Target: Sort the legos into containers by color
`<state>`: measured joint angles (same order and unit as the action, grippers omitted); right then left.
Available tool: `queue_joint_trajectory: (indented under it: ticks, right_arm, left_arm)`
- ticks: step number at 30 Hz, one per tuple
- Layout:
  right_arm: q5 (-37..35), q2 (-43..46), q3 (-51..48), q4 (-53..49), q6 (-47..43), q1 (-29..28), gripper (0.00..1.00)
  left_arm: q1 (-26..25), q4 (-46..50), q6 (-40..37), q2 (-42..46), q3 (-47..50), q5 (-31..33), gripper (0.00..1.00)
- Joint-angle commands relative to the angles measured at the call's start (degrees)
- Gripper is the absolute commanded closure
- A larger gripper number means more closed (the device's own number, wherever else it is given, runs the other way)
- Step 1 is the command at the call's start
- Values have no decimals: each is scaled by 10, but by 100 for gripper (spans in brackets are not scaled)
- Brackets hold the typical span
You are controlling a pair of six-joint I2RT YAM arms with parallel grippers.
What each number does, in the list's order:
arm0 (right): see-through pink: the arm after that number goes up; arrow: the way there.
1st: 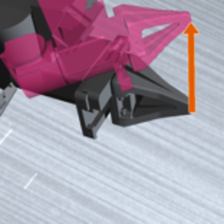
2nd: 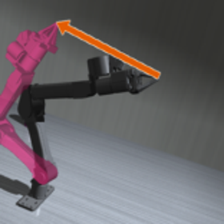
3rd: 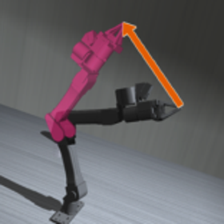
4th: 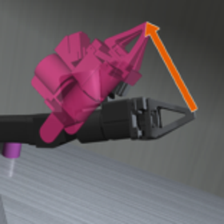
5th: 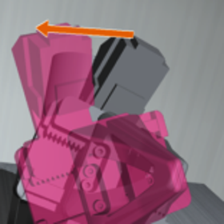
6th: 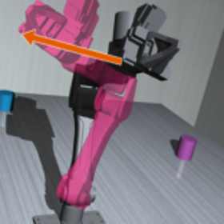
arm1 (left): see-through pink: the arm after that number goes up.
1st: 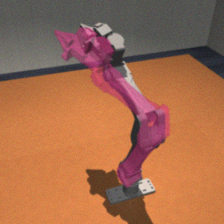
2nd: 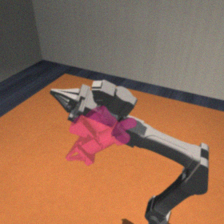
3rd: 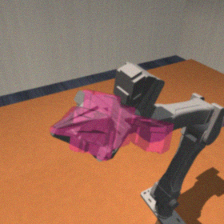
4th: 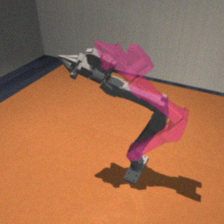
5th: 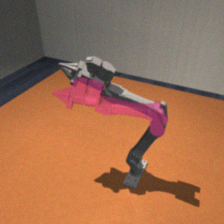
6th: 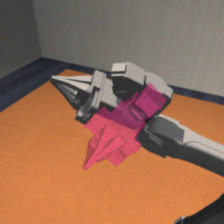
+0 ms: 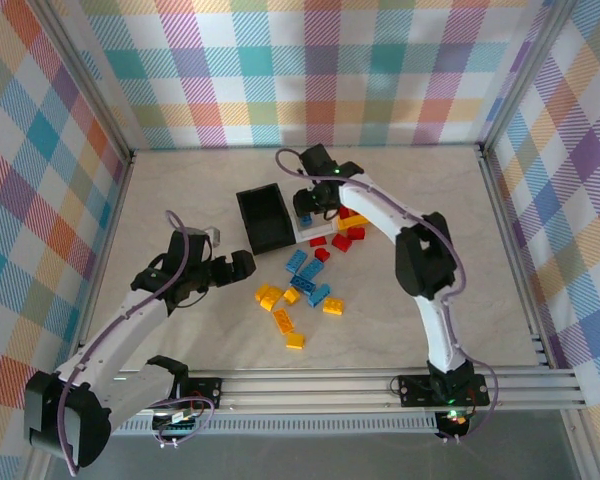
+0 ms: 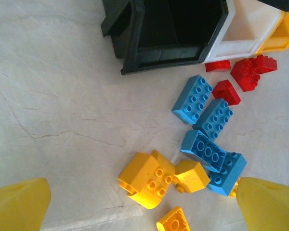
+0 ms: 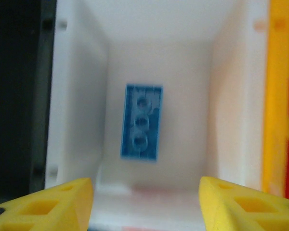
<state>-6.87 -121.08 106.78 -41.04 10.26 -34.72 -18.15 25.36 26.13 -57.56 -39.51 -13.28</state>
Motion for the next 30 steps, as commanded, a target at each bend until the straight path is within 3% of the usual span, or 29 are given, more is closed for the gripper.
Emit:
queue_joint_trajectory:
  ticks: [1,6,11,30]
  right_arm:
    - [34,131,-127,25,10,-19,36]
    - [106,247,-332,39,-23,-48,15]
    - [104,255,-383,23,-61,-99,0]
    - [29,157,-376,40,-58,-136,4]
  left_arm:
    - [5,-5,-2,-13,2,-36,1]
    - [3,-24,3,-29,10,-45,1]
    - [3,-43,19,-43,11,-60,1]
    - [3,-17,20,-17,16,-43,1]
